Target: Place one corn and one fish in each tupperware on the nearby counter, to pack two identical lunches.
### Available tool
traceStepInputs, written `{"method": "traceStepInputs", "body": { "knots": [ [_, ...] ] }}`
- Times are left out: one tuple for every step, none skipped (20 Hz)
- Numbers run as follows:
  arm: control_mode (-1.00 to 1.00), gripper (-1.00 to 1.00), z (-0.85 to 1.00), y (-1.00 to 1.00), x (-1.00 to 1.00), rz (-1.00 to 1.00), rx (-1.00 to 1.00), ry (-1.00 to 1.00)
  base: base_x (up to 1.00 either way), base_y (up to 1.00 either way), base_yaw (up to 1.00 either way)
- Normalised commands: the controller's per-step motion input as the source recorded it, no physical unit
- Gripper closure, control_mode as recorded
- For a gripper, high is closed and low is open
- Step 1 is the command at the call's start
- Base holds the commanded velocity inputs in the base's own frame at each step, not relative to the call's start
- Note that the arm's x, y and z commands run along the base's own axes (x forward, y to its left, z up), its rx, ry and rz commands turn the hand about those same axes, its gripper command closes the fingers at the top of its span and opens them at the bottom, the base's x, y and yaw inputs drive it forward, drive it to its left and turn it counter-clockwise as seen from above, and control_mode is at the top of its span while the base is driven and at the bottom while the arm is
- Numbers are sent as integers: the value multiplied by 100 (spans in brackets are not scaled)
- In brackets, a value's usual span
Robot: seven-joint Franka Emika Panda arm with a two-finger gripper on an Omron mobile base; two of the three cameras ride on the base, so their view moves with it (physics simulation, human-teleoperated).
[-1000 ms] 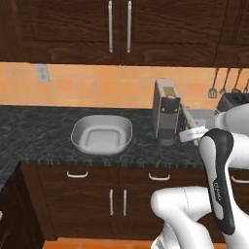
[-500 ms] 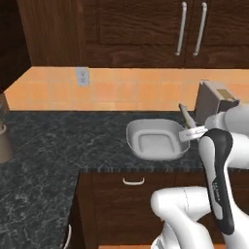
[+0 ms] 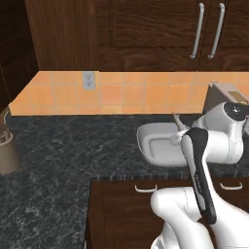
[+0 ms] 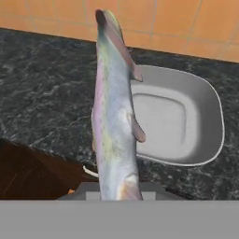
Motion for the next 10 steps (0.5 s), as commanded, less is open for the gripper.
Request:
{"method": "traceStepInputs", "body": {
  "knots": [
    [-100,100,-47,-27,49,0,0,36,0,0,0],
    [-100,100,-42,-24,43,0,0,35,0,0,0],
    [-100,100,-38,-26,38,0,0,35,0,0,0],
    [-100,100,-36,-31,33,0,0,35,0,0,0],
    [-100,100,-36,-30,34,0,0,34,0,0,0],
    [-100,100,-33,-26,37,0,0,32,0,0,0],
    [-100,100,-26,-21,32,0,0,28,0,0,0],
    [-100,100,-22,-21,23,0,0,23,0,0,0],
    [-100,100,-24,-24,18,0,0,21,0,0,0],
    [-100,100,-26,-27,11,0,0,17,0,0,0]
  ]
}}
